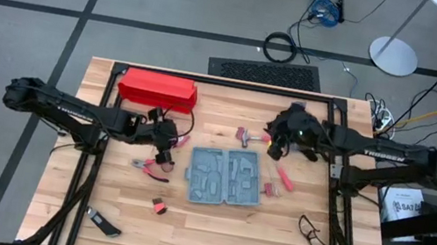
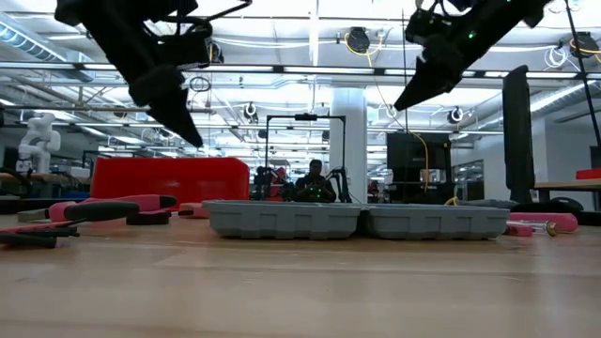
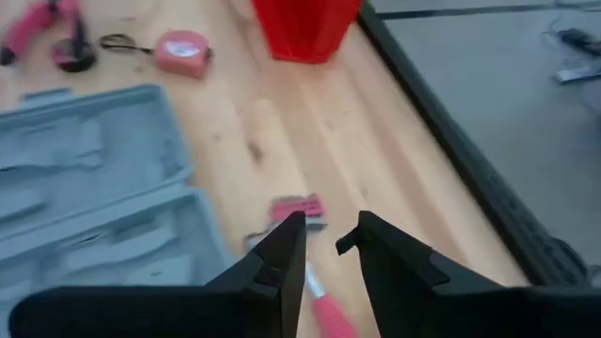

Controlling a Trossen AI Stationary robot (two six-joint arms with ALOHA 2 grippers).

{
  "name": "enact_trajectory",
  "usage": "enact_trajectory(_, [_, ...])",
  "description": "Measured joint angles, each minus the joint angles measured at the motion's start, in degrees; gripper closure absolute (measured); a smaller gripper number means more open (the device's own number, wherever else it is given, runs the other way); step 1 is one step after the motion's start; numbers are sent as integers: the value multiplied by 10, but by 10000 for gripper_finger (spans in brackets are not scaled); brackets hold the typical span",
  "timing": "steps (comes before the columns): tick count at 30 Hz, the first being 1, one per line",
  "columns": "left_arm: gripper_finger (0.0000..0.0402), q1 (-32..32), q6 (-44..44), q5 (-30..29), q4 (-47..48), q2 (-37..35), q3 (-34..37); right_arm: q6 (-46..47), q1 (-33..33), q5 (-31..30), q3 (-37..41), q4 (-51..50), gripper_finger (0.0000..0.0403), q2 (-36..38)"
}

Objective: Prefit tool cases
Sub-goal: Put the orange hammer into the gray pre-fit tool case

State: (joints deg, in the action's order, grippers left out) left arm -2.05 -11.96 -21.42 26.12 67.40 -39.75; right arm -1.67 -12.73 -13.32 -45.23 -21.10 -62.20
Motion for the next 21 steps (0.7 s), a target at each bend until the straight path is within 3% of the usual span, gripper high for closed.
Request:
enact_trajectory(4, [267,-12,-68,56,6,0,0,-34,-34,9,0,45,309,-20])
enact_trajectory(8, [267,-38,-136,91,30,0,0,-56,-59,96,0,96,309,-36])
enact_trajectory(13, [267,-88,-234,93,65,0,0,-74,-79,172,0,142,309,-42])
enact_trajectory(21, [267,-163,-312,109,65,0,0,-63,-77,277,-43,200,310,-82])
